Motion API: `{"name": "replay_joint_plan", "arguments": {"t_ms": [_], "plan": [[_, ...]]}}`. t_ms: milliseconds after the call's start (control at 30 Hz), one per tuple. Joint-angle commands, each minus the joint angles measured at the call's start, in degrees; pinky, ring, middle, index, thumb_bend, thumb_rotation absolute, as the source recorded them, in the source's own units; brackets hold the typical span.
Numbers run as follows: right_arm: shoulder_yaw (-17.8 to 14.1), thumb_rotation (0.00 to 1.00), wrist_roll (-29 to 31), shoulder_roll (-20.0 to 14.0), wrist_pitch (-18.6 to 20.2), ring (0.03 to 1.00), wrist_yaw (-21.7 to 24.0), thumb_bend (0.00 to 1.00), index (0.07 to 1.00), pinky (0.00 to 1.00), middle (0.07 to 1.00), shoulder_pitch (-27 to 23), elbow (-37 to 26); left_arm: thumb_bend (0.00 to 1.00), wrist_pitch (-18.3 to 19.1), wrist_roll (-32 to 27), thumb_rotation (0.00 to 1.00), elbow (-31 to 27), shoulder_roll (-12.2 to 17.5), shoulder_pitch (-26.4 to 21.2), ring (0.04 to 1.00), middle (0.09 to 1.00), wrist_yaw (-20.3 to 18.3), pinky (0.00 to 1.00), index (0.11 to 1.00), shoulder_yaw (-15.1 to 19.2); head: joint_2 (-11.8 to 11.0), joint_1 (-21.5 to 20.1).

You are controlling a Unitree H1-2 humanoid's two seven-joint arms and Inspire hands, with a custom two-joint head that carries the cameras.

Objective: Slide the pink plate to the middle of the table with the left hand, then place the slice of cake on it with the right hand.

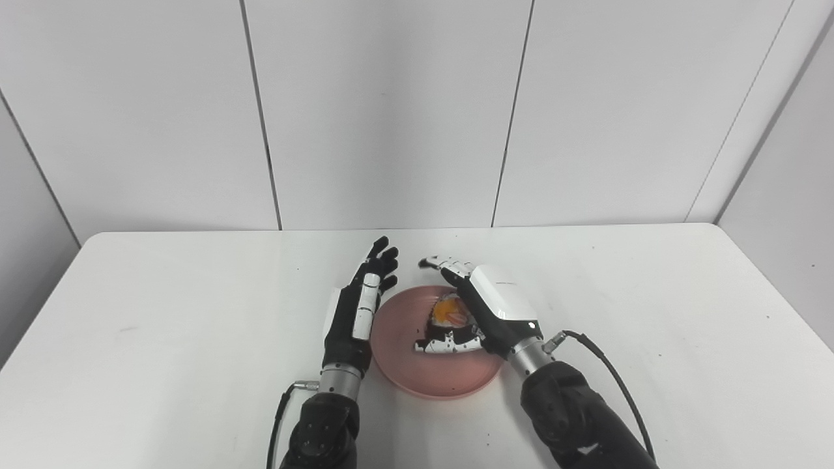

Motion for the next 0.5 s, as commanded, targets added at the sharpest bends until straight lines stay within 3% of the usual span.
{"name": "replay_joint_plan", "arguments": {"t_ms": [0,133,233,333,467], "plan": [[-1.2,0.35,2.4,-0.7,-2.2,0.977,1.1,0.66,0.895,0.92,0.964,-1.1,-2.9,0.66,-0.1,-1.3,1.0,3.2,0.3,4.7,0.915,0.907,-0.8,0.9,0.891,0.5,0.1,0.0],[-2.3,0.37,6.0,-1.1,-1.1,0.999,4.0,0.66,0.922,0.93,0.998,0.4,-5.4,0.67,1.2,-2.2,1.0,2.2,0.0,5.2,0.91,0.905,-1.1,0.9,0.897,1.1,0.1,0.1],[-3.2,0.45,8.0,-1.5,-1.8,1.0,5.0,0.66,0.98,0.9,1.0,1.5,-6.3,0.67,0.5,-1.6,1.0,2.4,0.1,5.1,0.896,0.897,-0.7,0.88,0.89,1.1,0.2,0.0],[-5.2,0.49,10.9,-1.1,-4.4,1.0,3.3,0.66,0.996,0.89,1.0,3.0,-5.9,0.66,-0.6,-1.4,1.0,2.8,0.4,5.1,0.897,0.899,-1.1,0.89,0.891,0.9,0.1,-0.1],[-8.2,0.61,12.8,-0.1,-9.2,0.992,-1.2,0.66,1.0,0.98,1.0,4.4,-3.4,0.67,-0.3,-1.9,1.0,3.2,0.4,4.8,0.904,0.909,-1.2,0.9,0.9,1.2,0.2,-0.2]]}}
